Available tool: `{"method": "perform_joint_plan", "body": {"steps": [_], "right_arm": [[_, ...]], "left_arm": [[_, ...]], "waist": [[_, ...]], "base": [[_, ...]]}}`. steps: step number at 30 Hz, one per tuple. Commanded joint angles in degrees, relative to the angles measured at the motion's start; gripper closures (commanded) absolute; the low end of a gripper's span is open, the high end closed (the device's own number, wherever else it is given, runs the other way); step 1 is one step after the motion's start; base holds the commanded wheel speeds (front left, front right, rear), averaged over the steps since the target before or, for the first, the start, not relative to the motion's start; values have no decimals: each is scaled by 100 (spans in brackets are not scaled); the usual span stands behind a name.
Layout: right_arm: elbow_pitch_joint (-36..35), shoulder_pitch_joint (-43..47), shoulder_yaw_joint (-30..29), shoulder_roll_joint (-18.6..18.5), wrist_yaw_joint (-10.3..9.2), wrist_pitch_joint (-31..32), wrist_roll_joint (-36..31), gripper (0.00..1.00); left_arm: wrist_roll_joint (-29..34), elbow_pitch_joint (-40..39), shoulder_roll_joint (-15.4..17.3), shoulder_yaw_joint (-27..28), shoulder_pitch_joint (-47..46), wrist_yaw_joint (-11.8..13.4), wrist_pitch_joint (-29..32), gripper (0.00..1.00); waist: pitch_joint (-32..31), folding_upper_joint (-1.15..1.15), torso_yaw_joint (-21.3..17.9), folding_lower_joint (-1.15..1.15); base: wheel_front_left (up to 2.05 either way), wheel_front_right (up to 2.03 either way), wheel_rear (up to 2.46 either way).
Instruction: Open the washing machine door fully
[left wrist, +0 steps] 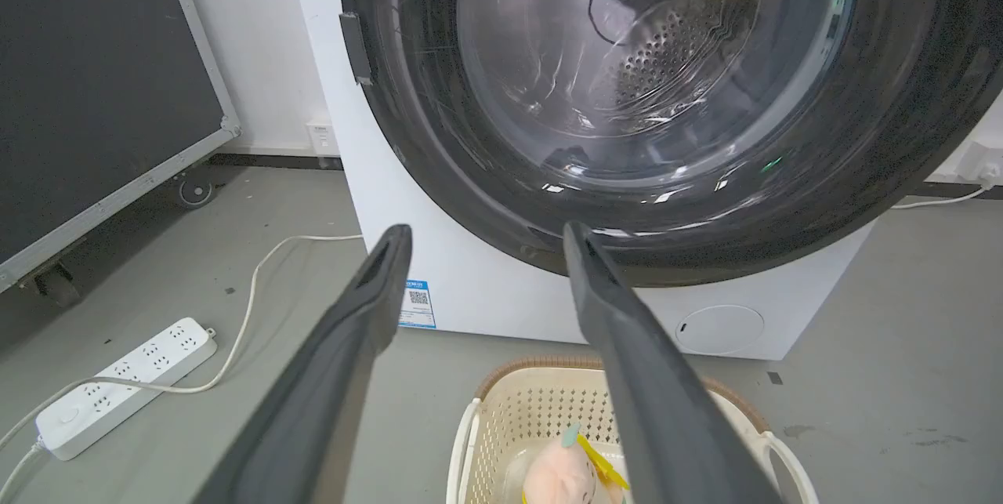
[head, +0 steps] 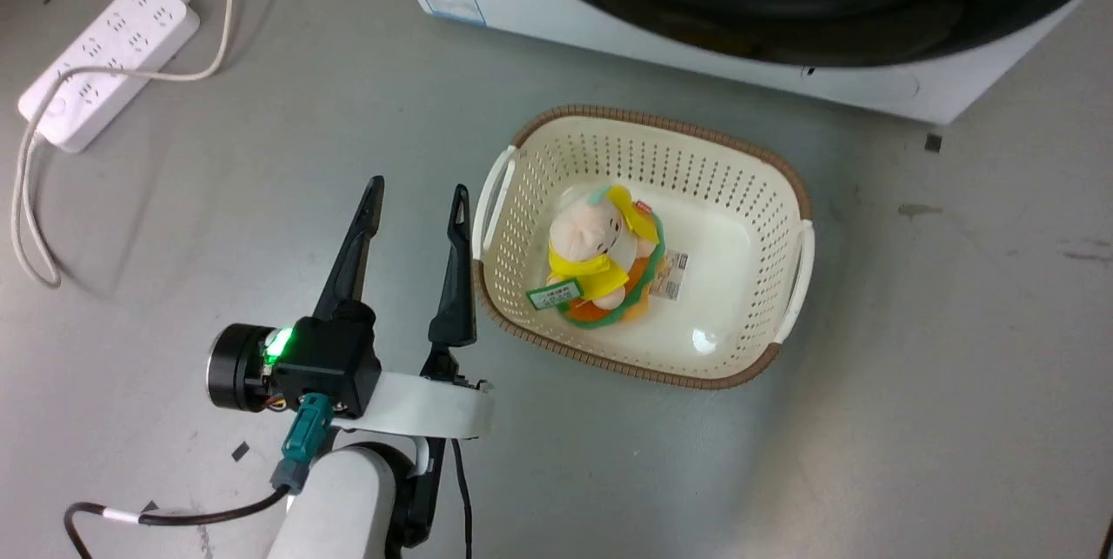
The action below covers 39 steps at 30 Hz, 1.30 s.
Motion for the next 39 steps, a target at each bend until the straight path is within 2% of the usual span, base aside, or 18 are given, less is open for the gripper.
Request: {"method": "perform_joint_plan", "body": {"steps": [1, 10, 19, 24, 29, 35, 36, 37, 39], "right_arm": [[188, 10, -24, 208, 16, 165, 168, 100], [298, 943, -206, 675, 16, 1024, 815, 100], [-719, 2484, 17, 1489, 16, 1667, 996, 100], [-1159, 3107, 337, 1649, 16, 2015, 1235, 100], [-1202, 3443, 1380, 1655, 16, 2177, 2345, 100], [-1505, 3866, 2878, 1656, 16, 1665, 3551, 100], [-1505, 3866, 2878, 1656, 16, 1665, 3551, 100], [-1627, 3994, 3283, 1656, 16, 1434, 3835, 100], [-1710, 4088, 3581, 1656, 16, 1194, 4027, 100]], "left_arm": [[-25, 14, 8, -21, -7, 19, -68, 0], [-44, 349, 9, -75, 391, -66, -174, 0], [-21, 517, 9, -45, 884, -195, -174, 0], [-49, 562, 9, -56, 996, -254, -174, 0], [-119, 606, 9, -257, 1071, -290, -174, 0], [-229, 655, 9, -436, 1122, -240, -174, 0], [-229, 655, 9, -436, 1122, -240, -174, 0], [-243, 667, 9, -463, 1137, -223, -174, 0], [-249, 679, 9, -468, 1153, -206, -174, 0]], "waist": [[-154, 0, -30, 0], [-996, 0, -95, 0], [-1651, 0, -127, 0], [-1783, 0, -38, 0], [-1848, 0, 116, 0], [-1909, 0, 279, 0], [-1909, 0, 279, 0], [-1940, 0, 308, 0], [-1977, 0, 310, 0]], "base": [[0, 0, 0], [0, 0, 0], [0, 0, 0], [0, 0, 0], [0, 0, 0], [0, 0, 0], [0, 0, 0], [0, 0, 0], [0, 0, 0]]}}
